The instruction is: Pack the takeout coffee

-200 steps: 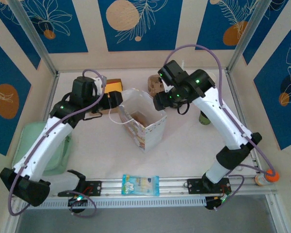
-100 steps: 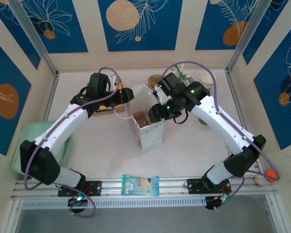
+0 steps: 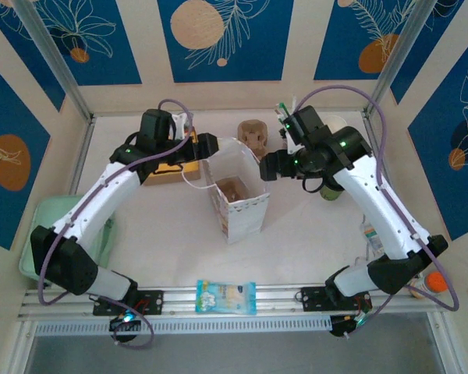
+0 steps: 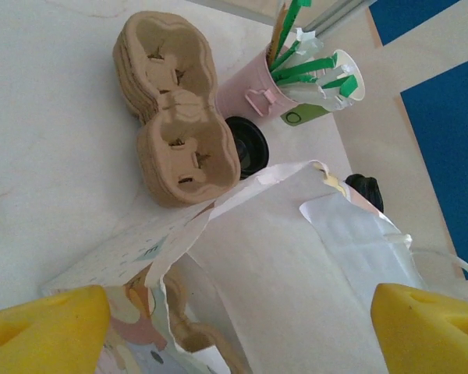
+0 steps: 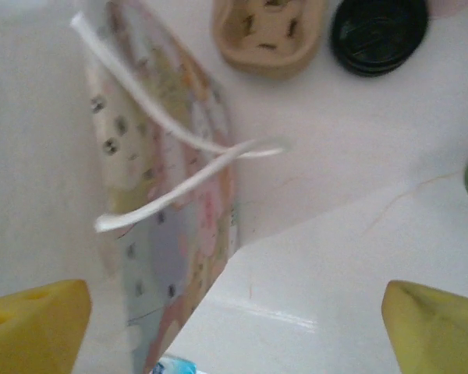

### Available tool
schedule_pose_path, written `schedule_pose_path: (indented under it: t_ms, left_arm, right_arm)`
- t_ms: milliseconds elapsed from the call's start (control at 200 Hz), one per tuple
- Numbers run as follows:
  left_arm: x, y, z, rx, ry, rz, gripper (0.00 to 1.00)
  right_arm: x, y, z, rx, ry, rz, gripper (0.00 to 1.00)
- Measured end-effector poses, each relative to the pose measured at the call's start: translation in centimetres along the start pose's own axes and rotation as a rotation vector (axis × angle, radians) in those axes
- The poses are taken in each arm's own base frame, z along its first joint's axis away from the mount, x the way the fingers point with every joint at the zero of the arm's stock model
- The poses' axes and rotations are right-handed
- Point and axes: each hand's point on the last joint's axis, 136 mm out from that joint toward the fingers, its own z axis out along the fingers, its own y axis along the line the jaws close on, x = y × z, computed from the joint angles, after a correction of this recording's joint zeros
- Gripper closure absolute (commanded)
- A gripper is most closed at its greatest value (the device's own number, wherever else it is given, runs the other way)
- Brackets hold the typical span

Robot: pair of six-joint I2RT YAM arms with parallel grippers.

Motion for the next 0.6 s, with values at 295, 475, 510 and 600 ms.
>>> schedule_pose_path:
  t_ms: [295, 475, 510, 600]
  left_arm:
    - [-0.9, -0.9, -5.9, -0.067, -0.107, 0.112, 0.1]
    - [0.0, -0.1, -8.1, -0.127, -0.143, 0.155, 0.08]
    - [0.4, 0.3, -8.3, -0.139, -0.139, 0.159, 0.08]
    - [1.5, 1.4, -8.3, -0.172, -0.119, 0.159, 0.08]
  right_arm:
    - [-2.5, -7.4, 0.0, 0.156, -0.035, 0.209, 0.01]
    - [-3.0, -11.8, 2.5, 0.22, 0.023, 0.338, 0.01]
    - [-3.1, -12.4, 3.0, 0.228, 0.034, 0.354, 0.01]
    - [-3.2, -13.5, 4.3, 0.243, 0.058, 0.387, 0.01]
